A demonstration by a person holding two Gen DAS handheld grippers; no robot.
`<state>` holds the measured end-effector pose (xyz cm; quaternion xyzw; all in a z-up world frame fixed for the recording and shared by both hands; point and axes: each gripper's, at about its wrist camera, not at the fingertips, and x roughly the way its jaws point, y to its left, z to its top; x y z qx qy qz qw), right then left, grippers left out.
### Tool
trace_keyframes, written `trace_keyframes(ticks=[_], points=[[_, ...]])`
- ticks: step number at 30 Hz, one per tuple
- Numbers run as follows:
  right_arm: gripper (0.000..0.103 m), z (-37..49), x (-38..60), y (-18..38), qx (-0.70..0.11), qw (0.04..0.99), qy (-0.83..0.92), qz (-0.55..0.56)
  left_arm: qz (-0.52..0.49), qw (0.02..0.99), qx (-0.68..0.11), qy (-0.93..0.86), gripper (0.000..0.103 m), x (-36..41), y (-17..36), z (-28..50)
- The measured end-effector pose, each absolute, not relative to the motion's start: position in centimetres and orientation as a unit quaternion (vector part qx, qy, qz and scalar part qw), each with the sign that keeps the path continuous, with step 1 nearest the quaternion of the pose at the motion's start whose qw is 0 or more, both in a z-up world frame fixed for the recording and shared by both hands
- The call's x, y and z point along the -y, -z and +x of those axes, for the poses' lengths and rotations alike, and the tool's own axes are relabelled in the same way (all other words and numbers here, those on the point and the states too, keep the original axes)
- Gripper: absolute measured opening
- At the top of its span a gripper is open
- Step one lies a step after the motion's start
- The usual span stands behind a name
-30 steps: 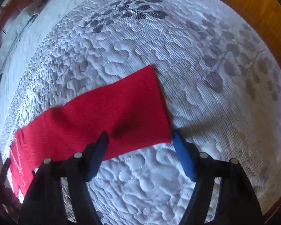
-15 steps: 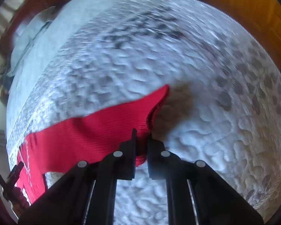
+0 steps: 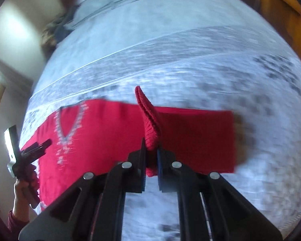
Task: Fold small clothes
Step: 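Fold the held sleeve across the sweater chest with the right gripper, release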
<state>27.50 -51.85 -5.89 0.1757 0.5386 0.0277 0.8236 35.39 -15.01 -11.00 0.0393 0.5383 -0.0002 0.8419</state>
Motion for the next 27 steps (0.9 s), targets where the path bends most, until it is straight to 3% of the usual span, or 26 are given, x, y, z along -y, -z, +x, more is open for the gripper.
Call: trace_keyframes(ticks=[12,14,16,19,25,27], points=[[0.008,33.5,34.5,11.4,-0.592,0.782,-0.119,0.152,0.008,0.832,-0.554,-0.004,0.099,8.4,11.6,36.2],[0.022,33.9,33.0,12.6,-0.608,0.774,-0.112,0.136,0.001,0.830,-0.558,0.005,0.099,8.5,11.7,36.1],[0.044,33.7,32.9,12.8,-0.609,0.773,-0.109,0.139,-0.007,0.826,-0.563,0.025,0.099,9.2,11.8,36.0],[0.033,32.9,35.2,12.2,-0.597,0.783,-0.100,0.145,-0.020,0.819,-0.568,0.079,0.098,11.6,11.8,35.7],[0.032,31.0,41.6,11.8,-0.592,0.791,-0.052,0.148,-0.105,0.739,-0.628,0.220,0.096,17.5,14.3,35.9],[0.032,30.1,43.1,12.0,-0.589,0.792,-0.047,0.154,-0.133,0.712,-0.648,0.234,0.087,18.8,15.9,36.1]])
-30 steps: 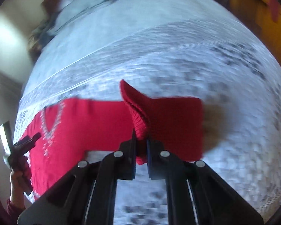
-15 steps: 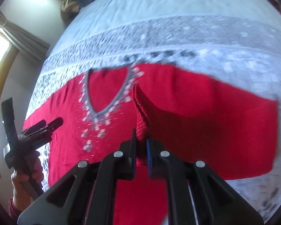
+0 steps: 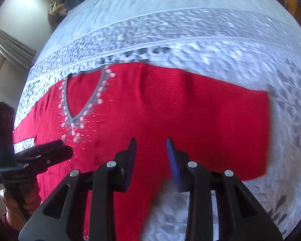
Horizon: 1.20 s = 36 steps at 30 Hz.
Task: Fold small clothes
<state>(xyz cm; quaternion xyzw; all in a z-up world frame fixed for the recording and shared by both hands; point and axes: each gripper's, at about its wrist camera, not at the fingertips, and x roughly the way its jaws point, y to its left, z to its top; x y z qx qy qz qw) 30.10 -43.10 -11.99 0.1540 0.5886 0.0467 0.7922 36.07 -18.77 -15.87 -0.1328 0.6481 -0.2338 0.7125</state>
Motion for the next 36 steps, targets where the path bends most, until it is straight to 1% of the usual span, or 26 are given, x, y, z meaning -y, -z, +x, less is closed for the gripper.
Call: trace_keyframes(ticks=[1,2,3,8,10,11,12,13,14,17,22,27,30,36], points=[[0.032,29.8,43.7,12.1,-0.588,0.793,-0.045,0.156,-0.144,0.702,-0.656,0.236,0.083,19.2,16.6,36.2],[0.032,29.3,44.5,12.3,-0.587,0.793,-0.042,0.159,-0.155,0.692,-0.663,0.240,0.076,19.5,17.2,36.3],[0.032,28.9,45.0,12.6,-0.587,0.793,-0.039,0.161,-0.169,0.677,-0.672,0.247,0.072,19.9,18.0,36.4],[0.032,28.1,46.2,13.2,-0.584,0.796,-0.032,0.158,-0.175,0.666,-0.683,0.241,0.070,20.8,19.6,36.4],[0.032,27.8,46.5,13.3,-0.583,0.797,-0.032,0.158,-0.167,0.675,-0.679,0.237,0.059,21.1,19.4,36.4],[0.032,27.7,46.6,13.4,-0.583,0.797,-0.031,0.156,-0.162,0.679,-0.677,0.233,0.047,21.0,19.3,36.5],[0.032,27.6,46.7,13.4,-0.583,0.798,-0.027,0.153,-0.156,0.683,-0.675,0.231,0.032,21.1,19.2,36.5],[0.032,27.5,46.8,13.4,-0.582,0.799,-0.025,0.153,-0.156,0.684,-0.675,0.229,0.026,21.1,19.2,36.6],[0.032,27.4,47.0,13.3,-0.581,0.799,-0.025,0.154,-0.157,0.684,-0.675,0.227,0.017,21.2,19.2,36.7],[0.032,27.1,47.4,13.0,-0.576,0.801,-0.025,0.163,-0.173,0.694,-0.663,0.223,0.007,20.2,18.6,36.8],[0.032,26.9,47.8,12.2,-0.570,0.805,-0.021,0.164,-0.193,0.724,-0.623,0.226,0.004,17.5,15.3,36.8],[0.032,27.1,48.4,11.8,-0.567,0.805,-0.015,0.174,-0.175,0.776,-0.572,0.199,0.004,12.0,10.5,38.4],[0.032,27.5,48.2,12.1,-0.570,0.801,-0.020,0.181,-0.167,0.800,-0.553,0.165,0.004,7.5,9.3,39.7],[0.039,28.9,46.4,13.9,-0.588,0.783,-0.042,0.199,-0.159,0.826,-0.535,0.078,0.004,-1.1,9.5,41.9]])
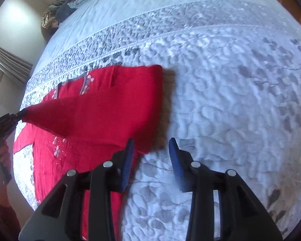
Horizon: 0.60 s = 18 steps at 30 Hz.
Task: Fold small clothes
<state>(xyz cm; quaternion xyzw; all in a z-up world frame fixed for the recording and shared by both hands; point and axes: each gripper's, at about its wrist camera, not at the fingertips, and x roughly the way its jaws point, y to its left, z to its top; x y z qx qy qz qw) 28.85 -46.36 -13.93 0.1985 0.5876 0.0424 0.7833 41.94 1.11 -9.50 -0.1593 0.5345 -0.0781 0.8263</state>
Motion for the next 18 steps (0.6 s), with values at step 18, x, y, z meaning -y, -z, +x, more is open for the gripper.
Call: trace_keyframes(ticks=[18], points=[[0.011,31.7,43.8,19.2,-0.652,0.732,-0.040,0.192,-0.128,0.798,-0.588,0.034,0.008,-2.4,18.4,42.2]])
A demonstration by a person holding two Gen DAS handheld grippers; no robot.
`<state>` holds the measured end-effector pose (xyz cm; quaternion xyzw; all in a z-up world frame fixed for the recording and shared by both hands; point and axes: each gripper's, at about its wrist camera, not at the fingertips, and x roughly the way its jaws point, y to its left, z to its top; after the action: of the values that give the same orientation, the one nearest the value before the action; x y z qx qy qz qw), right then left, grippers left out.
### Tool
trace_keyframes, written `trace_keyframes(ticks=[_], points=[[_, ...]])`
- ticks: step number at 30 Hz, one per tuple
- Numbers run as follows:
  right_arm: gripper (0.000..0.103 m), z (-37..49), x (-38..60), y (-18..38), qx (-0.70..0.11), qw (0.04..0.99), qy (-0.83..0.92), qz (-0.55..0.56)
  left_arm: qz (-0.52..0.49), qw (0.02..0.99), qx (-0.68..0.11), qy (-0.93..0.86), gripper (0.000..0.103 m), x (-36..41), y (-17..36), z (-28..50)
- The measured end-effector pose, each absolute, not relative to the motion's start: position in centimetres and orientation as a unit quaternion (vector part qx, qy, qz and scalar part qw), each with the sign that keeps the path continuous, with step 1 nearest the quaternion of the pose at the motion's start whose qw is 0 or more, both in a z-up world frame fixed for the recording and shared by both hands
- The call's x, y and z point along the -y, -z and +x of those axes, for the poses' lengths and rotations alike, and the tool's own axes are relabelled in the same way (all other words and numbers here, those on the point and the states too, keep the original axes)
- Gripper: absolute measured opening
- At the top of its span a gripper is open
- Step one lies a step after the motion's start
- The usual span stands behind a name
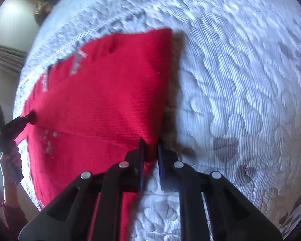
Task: Fold small clothes
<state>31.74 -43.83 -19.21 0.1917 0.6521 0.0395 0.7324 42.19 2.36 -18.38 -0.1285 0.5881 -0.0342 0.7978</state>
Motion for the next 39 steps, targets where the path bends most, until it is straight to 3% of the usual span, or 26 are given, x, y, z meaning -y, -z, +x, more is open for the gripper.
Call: trace_keyframes(ticks=[6,7,8,9,14,20,27,34,37,39], points=[[0.014,31.9,42.5,18.6,-0.651,0.744,-0.025,0.149,-0.122,0.797,-0.590,0.037,0.010,-2.1,18.3,42.2],[0.026,31.7,42.4,18.1,-0.647,0.748,-0.024,0.146,-0.131,0.795,-0.590,0.040,0.015,-2.3,18.0,42.1],[0.043,31.4,42.3,17.3,-0.640,0.756,-0.020,0.137,-0.139,0.793,-0.592,0.040,0.039,-2.6,17.6,41.9],[0.048,31.1,42.1,16.5,-0.631,0.765,-0.020,0.128,-0.143,0.792,-0.593,0.037,0.059,-3.3,16.7,41.3],[0.049,29.1,39.8,12.5,-0.601,0.796,-0.023,0.069,-0.149,0.798,-0.584,0.018,0.074,-9.1,14.2,38.5],[0.048,28.1,34.2,11.6,-0.600,0.796,-0.072,0.032,-0.188,0.789,-0.578,-0.092,0.074,-22.0,14.1,35.5],[0.051,27.9,28.5,13.5,-0.613,0.784,-0.102,-0.009,-0.314,0.758,-0.532,-0.207,0.066,-37.0,14.3,32.9],[0.051,28.5,27.7,13.8,-0.613,0.784,-0.101,-0.011,-0.358,0.759,-0.505,-0.203,0.062,-41.1,14.8,34.1],[0.051,28.5,27.7,13.9,-0.612,0.785,-0.098,-0.021,-0.358,0.767,-0.489,-0.211,0.045,-42.0,14.6,34.6],[0.052,28.4,27.9,13.9,-0.611,0.785,-0.096,-0.025,-0.360,0.769,-0.481,-0.217,0.024,-42.6,14.8,34.8]])
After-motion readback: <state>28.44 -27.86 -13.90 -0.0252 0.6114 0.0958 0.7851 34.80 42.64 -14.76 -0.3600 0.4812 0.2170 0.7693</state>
